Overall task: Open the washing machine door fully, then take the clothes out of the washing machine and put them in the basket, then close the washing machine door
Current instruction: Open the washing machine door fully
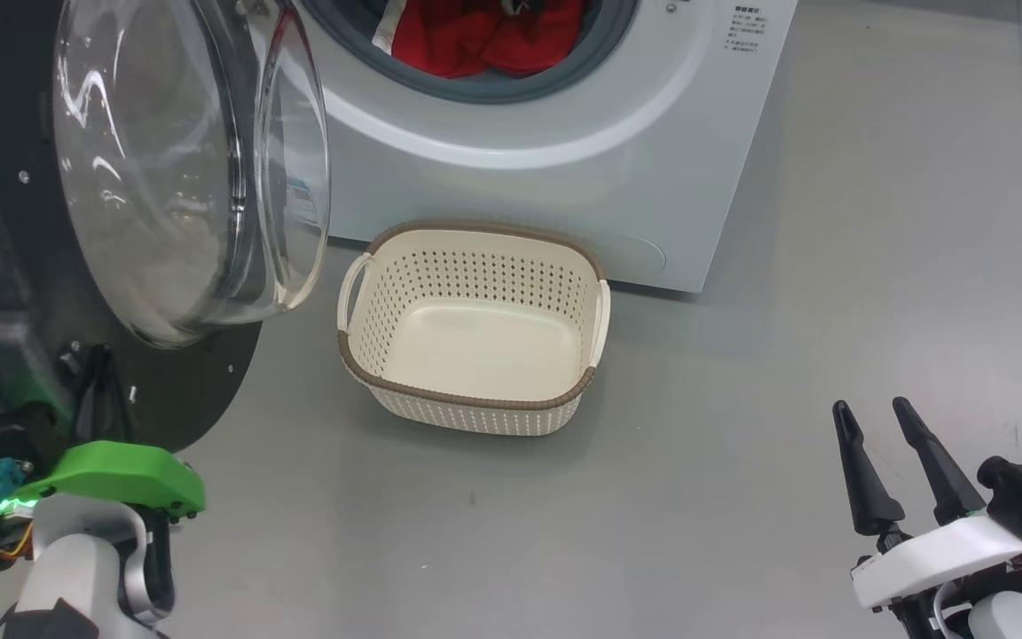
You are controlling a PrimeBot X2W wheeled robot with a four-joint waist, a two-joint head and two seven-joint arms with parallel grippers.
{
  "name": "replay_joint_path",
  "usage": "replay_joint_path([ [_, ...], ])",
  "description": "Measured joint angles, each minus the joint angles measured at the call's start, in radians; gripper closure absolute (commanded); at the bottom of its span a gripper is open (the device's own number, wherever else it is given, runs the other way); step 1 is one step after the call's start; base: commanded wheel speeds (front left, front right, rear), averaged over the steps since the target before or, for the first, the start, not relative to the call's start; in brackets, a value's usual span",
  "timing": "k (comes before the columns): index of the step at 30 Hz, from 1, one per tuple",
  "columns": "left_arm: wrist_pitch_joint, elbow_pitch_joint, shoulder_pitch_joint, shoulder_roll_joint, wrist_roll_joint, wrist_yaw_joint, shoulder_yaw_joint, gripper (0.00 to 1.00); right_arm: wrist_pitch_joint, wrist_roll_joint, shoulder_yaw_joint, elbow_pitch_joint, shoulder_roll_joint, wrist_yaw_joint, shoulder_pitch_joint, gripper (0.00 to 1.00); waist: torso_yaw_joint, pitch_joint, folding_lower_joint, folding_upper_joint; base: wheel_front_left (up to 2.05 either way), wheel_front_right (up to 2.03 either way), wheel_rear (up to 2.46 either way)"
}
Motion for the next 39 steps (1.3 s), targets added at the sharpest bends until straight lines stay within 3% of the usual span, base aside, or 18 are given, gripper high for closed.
replay_joint_path([
  [14,-0.01,-0.06,-0.001,0.064,-0.012,0.0,0.126,1.0,0.0,0.0,0.007,-0.04,-0.061,0.0,0.0,0.0,0.006,0.088,0.0,0.0,0.0,0.0,0.0],
  [25,0.015,-0.088,-0.026,0.082,-0.045,0.003,0.222,1.0,0.0,0.007,-0.011,-0.083,-0.121,0.0,0.0,0.0,0.008,0.185,0.0,0.0,0.0,0.0,0.0],
  [39,0.078,-0.101,-0.075,0.138,-0.053,0.003,0.316,1.0,0.0,0.011,-0.086,-0.127,-0.175,0.0,-0.001,0.0,0.007,0.302,0.0001,0.0,0.0,0.0,0.0],
])
